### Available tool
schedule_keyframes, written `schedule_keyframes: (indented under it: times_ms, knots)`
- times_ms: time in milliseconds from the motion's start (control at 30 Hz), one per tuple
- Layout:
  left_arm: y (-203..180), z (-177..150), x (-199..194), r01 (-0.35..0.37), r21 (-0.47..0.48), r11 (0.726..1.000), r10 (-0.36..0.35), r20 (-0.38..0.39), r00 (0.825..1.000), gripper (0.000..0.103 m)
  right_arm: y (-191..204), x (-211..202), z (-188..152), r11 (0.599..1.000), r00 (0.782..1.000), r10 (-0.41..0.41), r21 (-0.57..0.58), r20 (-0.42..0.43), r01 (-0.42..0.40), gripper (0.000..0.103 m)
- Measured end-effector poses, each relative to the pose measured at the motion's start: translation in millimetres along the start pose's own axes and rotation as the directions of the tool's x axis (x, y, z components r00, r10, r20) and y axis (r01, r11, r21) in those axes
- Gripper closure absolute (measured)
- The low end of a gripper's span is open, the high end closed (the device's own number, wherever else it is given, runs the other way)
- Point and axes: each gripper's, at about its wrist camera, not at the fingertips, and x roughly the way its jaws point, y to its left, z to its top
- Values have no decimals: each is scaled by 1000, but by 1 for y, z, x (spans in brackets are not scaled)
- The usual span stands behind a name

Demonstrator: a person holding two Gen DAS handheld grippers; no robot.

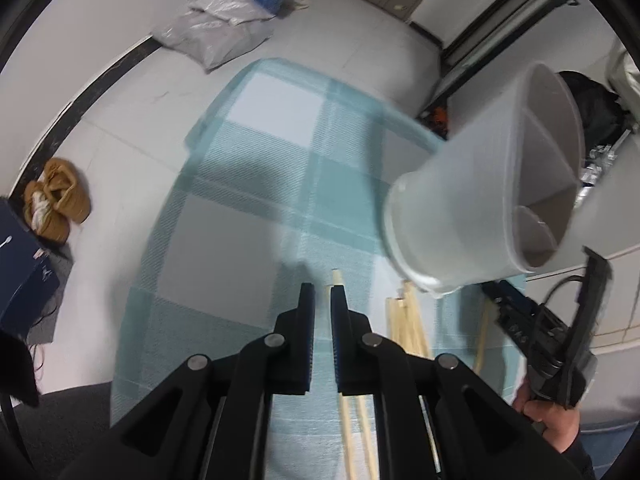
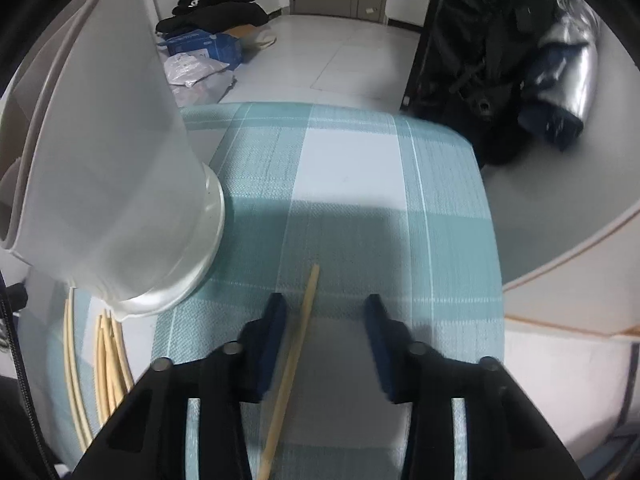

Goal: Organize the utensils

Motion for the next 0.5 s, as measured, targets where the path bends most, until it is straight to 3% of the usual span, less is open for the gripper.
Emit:
schedule_keyframes:
  times_ms: [33, 67, 133, 333, 500]
  knots:
    - [2, 0, 2, -9, 2, 1000, 9, -11, 1000, 92, 2, 0, 1, 1000, 1000, 1, -7, 1, -1, 91]
    - [3, -1, 5, -15, 5, 1000, 15, -26, 1000, 80, 3, 0, 2, 1000, 1000, 1, -13, -1, -1, 98]
    - [4, -5, 13, -29, 32, 999, 31, -66, 997, 57, 5, 0, 2, 1000, 1000, 10, -21, 0, -10, 99]
    - [-6, -22, 23, -90, 141, 986, 102, -79, 992, 52, -14, -16, -7, 994, 993, 95, 46, 69, -98, 99]
    - [-23, -34, 25, -164, 228, 960, 178, -40, 983, 43, -27, -37, -13, 976, 973, 172, 104, 155, -189, 99]
